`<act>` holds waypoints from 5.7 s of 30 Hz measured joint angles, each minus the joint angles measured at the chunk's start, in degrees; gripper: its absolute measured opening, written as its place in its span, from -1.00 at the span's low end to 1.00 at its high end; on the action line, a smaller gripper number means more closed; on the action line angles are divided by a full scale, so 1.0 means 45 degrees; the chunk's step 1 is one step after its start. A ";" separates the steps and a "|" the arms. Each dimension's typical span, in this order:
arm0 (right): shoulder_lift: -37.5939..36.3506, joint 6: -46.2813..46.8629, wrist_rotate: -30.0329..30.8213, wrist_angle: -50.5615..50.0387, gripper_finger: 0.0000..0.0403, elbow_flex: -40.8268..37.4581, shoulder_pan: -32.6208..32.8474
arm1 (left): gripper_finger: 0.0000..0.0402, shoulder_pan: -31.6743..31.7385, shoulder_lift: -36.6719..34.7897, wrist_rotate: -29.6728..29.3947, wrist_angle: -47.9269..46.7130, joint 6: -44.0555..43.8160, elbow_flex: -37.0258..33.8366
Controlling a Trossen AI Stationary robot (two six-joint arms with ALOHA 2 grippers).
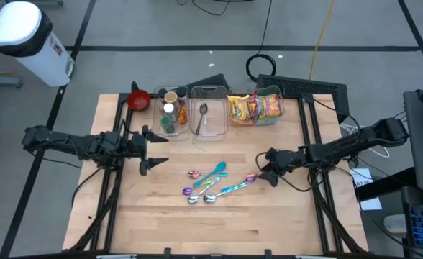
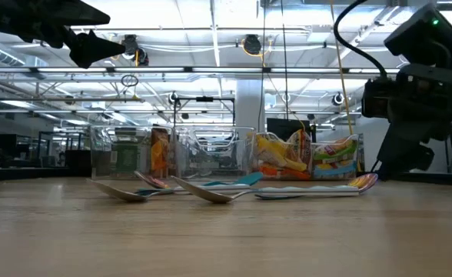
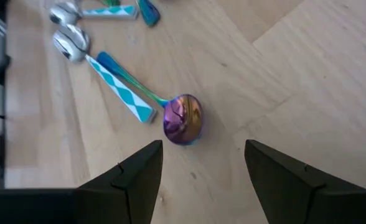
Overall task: Pick & Place Food Item
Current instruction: Put the bottom right purple spoon into the middle transparent bin, then put the right white and blue spoon into the middle transparent bin
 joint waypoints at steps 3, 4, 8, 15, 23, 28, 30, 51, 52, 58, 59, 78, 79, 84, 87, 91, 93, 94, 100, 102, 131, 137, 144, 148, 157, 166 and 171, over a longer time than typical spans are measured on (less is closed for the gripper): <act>0.0000 0.0325 0.0038 0.0925 0.09 -0.0411 0.0027 | 0.83 0.0003 0.0000 0.0000 0.0001 0.0000 0.0000; 0.0014 0.0411 0.0076 0.1084 0.09 -0.0480 0.0040 | 0.83 0.0000 -0.0002 0.0000 -0.0001 0.0000 0.0000; 0.0461 0.0512 0.0109 0.1566 0.09 -0.0582 0.0065 | 0.83 0.0000 -0.0005 0.0000 -0.0004 0.0000 0.0000; 0.1743 0.0664 0.0100 0.2971 0.07 -0.0582 0.0291 | 0.83 0.0000 -0.0001 0.0000 -0.0001 0.0000 0.0000; 0.2284 0.0362 0.0094 0.4100 -0.06 -0.0582 0.0287 | 0.83 0.0003 -0.0005 0.0000 0.0001 0.0000 0.0000; 0.2522 0.0366 0.0089 0.4067 -0.20 -0.0582 0.0282 | 0.83 0.0002 0.0000 0.0000 0.0001 0.0000 0.0000; 0.2575 0.0372 0.0089 0.4008 -0.25 -0.0582 0.0282 | 0.83 0.0001 -0.0005 0.0000 0.0001 0.0000 0.0000; 0.2603 0.0234 0.0471 0.4031 -0.65 -0.0582 -0.0070 | 0.83 0.0004 -0.0005 0.0000 0.0001 0.0000 0.0000; 0.2603 0.0158 0.0477 0.4031 -0.67 -0.0582 -0.0115 | 0.83 0.0000 -0.0004 0.0000 0.0001 0.0000 0.0000; 0.2603 -0.0230 0.0517 0.4046 -0.78 -0.0582 -0.0368 | 0.83 0.0001 -0.0001 0.0000 0.0001 0.0000 0.0000; 0.2603 -0.0295 0.0631 0.4052 -0.80 -0.0582 -0.0407 | 0.83 0.0000 0.0000 0.0000 0.0001 0.0000 0.0000; 0.2603 -0.2380 0.3193 0.5333 -0.96 -0.0582 -0.0665 | 0.83 0.0000 0.0000 0.0000 0.0001 0.0000 0.0000; 0.2603 -0.2533 0.3193 0.5498 -0.97 -0.0582 -0.0665 | 0.83 0.0002 0.0000 0.0000 0.0001 0.0000 0.0000; 0.2603 -0.3259 0.3198 0.6326 -0.98 -0.0582 -0.0665 | 0.83 0.0000 -0.0005 0.0000 0.0001 0.0000 0.0000; 0.2603 -0.3749 0.3200 0.6827 -0.98 -0.0582 -0.0665 | 0.83 0.0000 0.0000 0.0000 0.0001 0.0000 0.0000; 0.2603 -0.4515 0.3782 0.7536 -0.98 -0.0582 -0.0661 | 0.83 0.0000 -0.0003 0.0000 0.0001 0.0000 0.0000; 0.2603 -0.4881 0.3848 0.7791 -0.98 -0.0582 -0.0661 | 0.83 0.0001 -0.0003 0.0000 0.0001 0.0000 0.0000; 0.2603 -0.5087 0.3838 0.7926 -0.98 -0.0582 -0.0659 | 0.83 0.0000 -0.0005 0.0000 0.0001 0.0000 0.0000; 0.2603 -0.5835 0.3819 0.8339 -0.98 -0.0582 -0.0631 | 0.83 0.0004 -0.0003 0.0000 0.0001 0.0000 0.0000; 0.2603 -0.6197 0.3819 0.8613 -0.98 -0.0582 -0.0631 | 0.83 0.0001 -0.0002 0.0000 0.0001 0.0000 0.0000; 0.3449 -1.1796 0.1138 -0.2094 -0.98 1.0964 -0.5873 | 0.83 0.0003 -0.0005 0.0000 0.0001 0.0000 0.0005; 0.5294 -1.3937 0.1174 -0.3569 -0.98 1.2110 -0.6645 | 0.83 0.0000 0.0000 0.0000 -0.0004 0.0000 0.0005; 0.6807 -1.6257 0.1125 -0.3567 -0.98 1.2163 -0.6721 | 0.83 0.0005 -0.0004 0.0000 -0.0004 0.0000 0.0005; 0.7404 -1.7524 0.1088 -0.3514 -0.98 1.2163 -0.6546 | 0.83 0.0002 -0.0005 0.0000 -0.0004 0.0000 0.0005; 0.8228 -1.8600 0.1116 -0.3124 -0.96 1.2163 -0.6475 | 0.83 0.0000 -0.0005 0.0000 0.0001 0.0000 0.0005; 0.8132 -1.8726 0.1811 -0.2013 -0.33 1.2163 -0.6391 | 0.83 0.0005 -0.0005 0.0000 0.0001 0.0000 0.0005; 0.8061 -1.8755 0.3914 -0.1431 0.06 1.2160 -0.5834 | 0.83 0.0003 0.0000 0.0000 -0.0002 0.0000 0.0005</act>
